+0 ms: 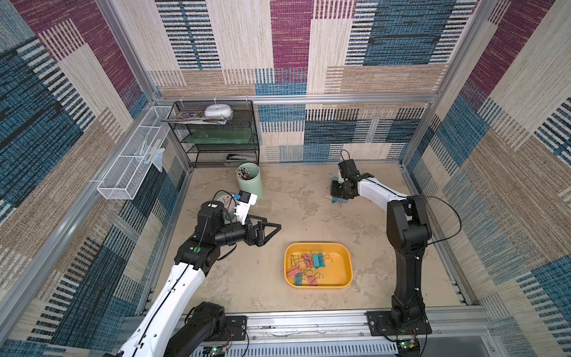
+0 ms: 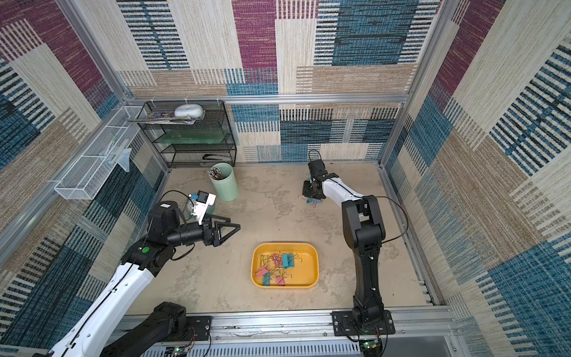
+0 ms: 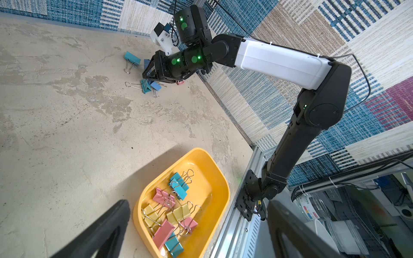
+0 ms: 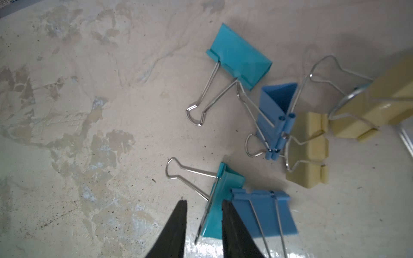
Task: Put the binder clips in the storage box
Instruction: Pick up the binder clip at the center of the board.
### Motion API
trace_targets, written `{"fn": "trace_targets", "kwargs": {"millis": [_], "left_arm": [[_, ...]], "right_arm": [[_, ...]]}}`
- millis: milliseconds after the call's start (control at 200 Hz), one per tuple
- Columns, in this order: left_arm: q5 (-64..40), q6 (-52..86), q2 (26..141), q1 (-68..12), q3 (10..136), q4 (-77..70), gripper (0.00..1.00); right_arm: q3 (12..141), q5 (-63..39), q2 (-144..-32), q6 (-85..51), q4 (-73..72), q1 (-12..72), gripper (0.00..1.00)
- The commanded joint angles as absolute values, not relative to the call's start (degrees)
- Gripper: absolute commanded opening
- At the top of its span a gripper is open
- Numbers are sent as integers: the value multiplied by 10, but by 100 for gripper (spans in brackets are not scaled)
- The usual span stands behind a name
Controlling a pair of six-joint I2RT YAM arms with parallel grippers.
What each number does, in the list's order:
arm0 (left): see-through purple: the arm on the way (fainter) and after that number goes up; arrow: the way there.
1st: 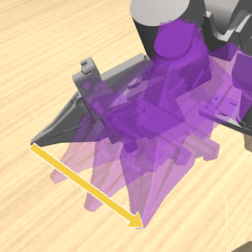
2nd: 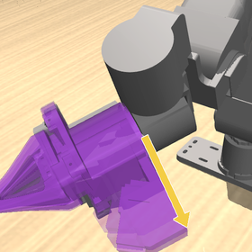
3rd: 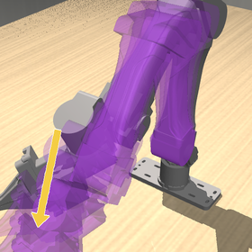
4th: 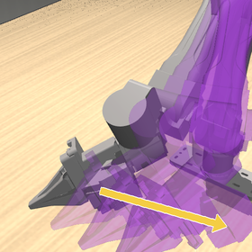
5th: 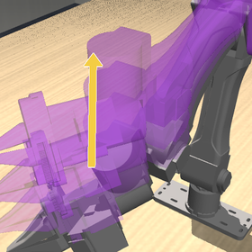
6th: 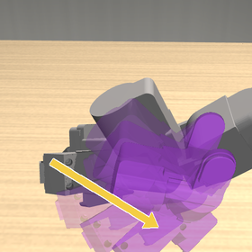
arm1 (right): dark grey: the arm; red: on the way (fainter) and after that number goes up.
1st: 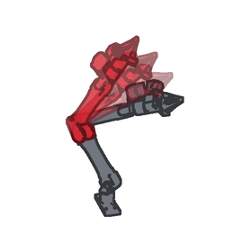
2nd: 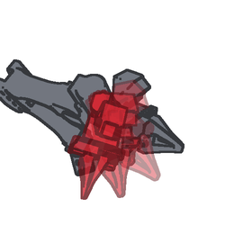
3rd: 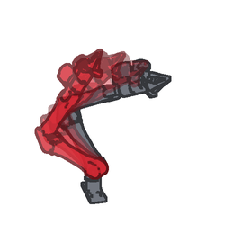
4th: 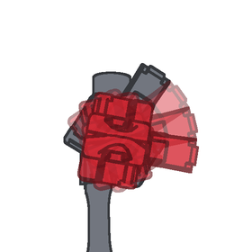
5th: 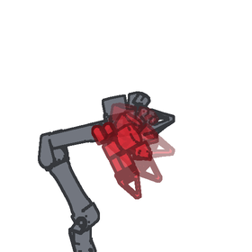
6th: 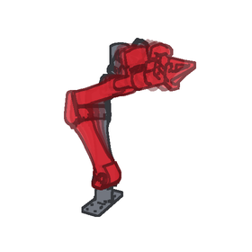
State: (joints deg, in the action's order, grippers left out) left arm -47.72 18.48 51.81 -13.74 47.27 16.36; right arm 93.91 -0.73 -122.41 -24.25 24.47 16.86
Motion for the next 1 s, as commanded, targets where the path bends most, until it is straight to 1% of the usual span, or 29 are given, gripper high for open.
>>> {"fn": "trace_targets", "kwargs": {"millis": [0, 85, 185, 346, 571, 726, 911, 997], "left_arm": [[-483, 179, 518, -138, 474, 154, 99], [-483, 180, 519, -138, 472, 154, 100], [-483, 180, 520, -138, 473, 154, 99], [-482, 180, 520, -138, 472, 154, 99], [-484, 180, 521, -138, 472, 154, 99], [-505, 179, 511, -151, 472, 142, 99], [-512, 166, 491, -185, 466, 130, 99], [-515, 156, 488, -208, 466, 129, 100]], "right_arm": [[927, -18, -1225, -254, 226, 169, 18], [916, -16, -1218, -252, 222, 169, 8], [904, -18, -1201, -249, 216, 169, 0], [872, -29, -1151, -249, 201, 170, 0], [805, -74, -1039, -262, 177, 176, 0], [715, -130, -919, -274, 150, 184, 0], [581, -197, -728, -292, 126, 200, 0], [530, -228, -646, -293, 136, 209, 0]]}}
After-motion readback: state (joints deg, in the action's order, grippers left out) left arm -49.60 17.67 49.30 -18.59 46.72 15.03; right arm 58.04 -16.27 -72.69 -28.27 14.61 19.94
